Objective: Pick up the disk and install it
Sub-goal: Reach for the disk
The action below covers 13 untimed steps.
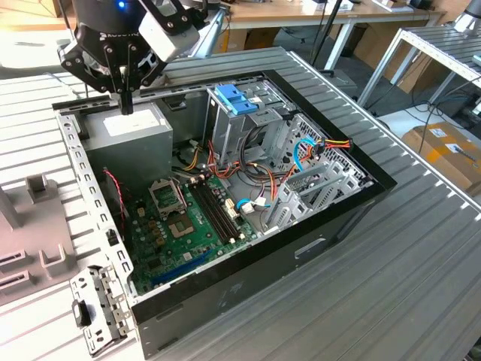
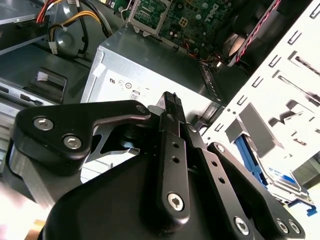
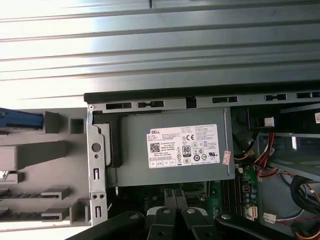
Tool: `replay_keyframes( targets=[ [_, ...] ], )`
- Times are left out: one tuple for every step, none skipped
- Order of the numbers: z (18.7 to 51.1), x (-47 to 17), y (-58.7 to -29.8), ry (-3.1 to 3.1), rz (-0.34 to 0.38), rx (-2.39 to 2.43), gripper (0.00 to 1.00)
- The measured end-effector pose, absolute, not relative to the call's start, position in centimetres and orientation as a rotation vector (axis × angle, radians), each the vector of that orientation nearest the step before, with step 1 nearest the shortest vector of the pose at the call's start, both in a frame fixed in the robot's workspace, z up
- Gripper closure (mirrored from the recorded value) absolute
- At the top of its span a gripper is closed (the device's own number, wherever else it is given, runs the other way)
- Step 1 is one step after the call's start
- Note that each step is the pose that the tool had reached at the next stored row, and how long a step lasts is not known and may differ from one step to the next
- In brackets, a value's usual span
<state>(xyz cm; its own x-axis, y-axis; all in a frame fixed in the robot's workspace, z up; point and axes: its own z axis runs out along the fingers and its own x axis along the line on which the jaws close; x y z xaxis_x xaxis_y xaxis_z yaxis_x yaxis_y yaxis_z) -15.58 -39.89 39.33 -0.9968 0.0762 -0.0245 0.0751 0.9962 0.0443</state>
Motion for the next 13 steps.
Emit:
replay_keyframes(
  targets=[
    [39.33, -15.62, -39.89, 3.113, 0.068, 0.118, 0.89],
    [39.33, -15.67, -39.89, 3.113, 0.068, 0.118, 0.89],
    [39.33, -15.71, -39.89, 3.112, 0.068, 0.118, 0.89],
    [39.33, -15.76, -39.89, 3.112, 0.068, 0.118, 0.89],
    [39.33, -15.8, -39.89, 3.113, 0.068, 0.118, 0.89],
    [39.33, -15.84, -39.89, 3.113, 0.068, 0.118, 0.89],
    [39.33, -15.88, -39.89, 3.113, 0.068, 0.118, 0.89],
    [39.33, -15.92, -39.89, 3.112, 0.068, 0.118, 0.89],
    [39.33, -15.96, -39.89, 3.112, 0.068, 0.118, 0.89],
    [39.33, -16.01, -39.89, 3.112, 0.068, 0.118, 0.89],
    [39.33, -16.06, -39.89, 3.112, 0.068, 0.118, 0.89],
    [39.33, -16.11, -39.89, 3.112, 0.068, 0.118, 0.89],
    [39.33, -16.17, -39.89, 3.112, 0.068, 0.118, 0.89]
  ],
)
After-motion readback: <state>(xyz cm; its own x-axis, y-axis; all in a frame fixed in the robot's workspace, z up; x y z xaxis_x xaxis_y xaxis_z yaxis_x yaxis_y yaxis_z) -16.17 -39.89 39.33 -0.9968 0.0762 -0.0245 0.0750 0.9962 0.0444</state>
